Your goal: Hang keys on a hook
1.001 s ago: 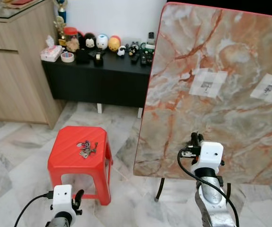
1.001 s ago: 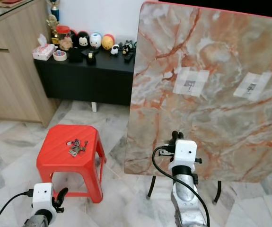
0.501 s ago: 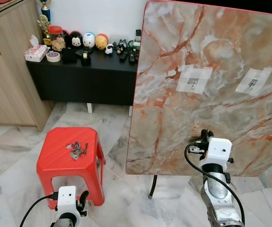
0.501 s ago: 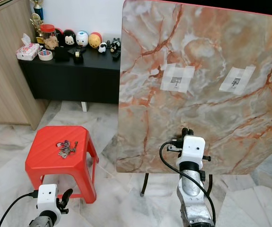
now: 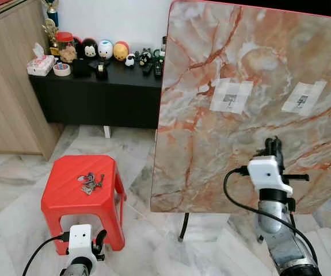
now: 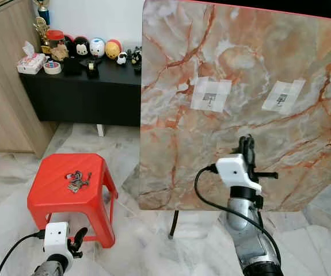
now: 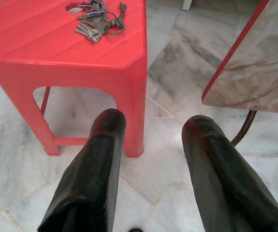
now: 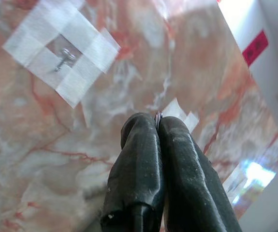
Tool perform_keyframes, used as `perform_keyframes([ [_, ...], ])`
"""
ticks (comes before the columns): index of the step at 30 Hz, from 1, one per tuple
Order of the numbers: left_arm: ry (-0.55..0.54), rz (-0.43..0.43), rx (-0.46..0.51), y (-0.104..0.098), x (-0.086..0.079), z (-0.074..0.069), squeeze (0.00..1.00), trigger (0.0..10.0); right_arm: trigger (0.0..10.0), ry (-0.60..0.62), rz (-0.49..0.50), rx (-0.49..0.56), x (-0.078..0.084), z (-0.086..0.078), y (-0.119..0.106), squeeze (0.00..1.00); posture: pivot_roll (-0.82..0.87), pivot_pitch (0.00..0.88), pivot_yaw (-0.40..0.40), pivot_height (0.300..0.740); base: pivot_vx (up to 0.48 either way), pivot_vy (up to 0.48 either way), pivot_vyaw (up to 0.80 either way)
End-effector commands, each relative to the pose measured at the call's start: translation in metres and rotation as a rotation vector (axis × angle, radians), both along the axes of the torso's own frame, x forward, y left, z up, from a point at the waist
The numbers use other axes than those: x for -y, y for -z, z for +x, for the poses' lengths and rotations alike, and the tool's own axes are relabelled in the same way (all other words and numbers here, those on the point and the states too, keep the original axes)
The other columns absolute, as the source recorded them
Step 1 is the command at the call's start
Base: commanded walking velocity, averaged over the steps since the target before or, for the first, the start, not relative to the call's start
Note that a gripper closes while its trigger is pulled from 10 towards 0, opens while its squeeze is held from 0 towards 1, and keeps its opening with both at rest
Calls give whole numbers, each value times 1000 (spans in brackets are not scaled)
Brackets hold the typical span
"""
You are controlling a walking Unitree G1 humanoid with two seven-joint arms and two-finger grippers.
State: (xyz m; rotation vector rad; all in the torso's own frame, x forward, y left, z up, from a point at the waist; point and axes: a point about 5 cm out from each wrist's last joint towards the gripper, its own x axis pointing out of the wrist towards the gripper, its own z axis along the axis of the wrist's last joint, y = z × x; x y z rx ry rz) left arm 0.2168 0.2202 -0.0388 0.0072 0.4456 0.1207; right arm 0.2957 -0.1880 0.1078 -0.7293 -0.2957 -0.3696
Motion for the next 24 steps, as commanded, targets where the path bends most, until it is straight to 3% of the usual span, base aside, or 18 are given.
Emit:
perform_keyframes([
  [1, 0, -11, 7, 0, 2, 1, 0, 10000, 10000, 20, -22, 11, 4, -1, -2, 0, 56, 10, -131, 740, 0, 0, 0],
  [3, 1, -12, 6, 0, 3, 1, 0, 10000, 10000, 11, 19, -5, 3, 0, 1, 0, 54, 14, -131, 740, 0, 0, 0],
  [16, -14, -27, -15, 3, 3, -1, 0, 10000, 10000, 13, 12, -42, 2, -3, 8, 0, 51, 36, -133, 740, 0, 0, 0],
  [24, -80, 7, -158, 20, -16, -31, 0, 10000, 10000, -29, 80, -104, -4, -18, 24, 0, 52, 44, -133, 740, 0, 0, 0],
])
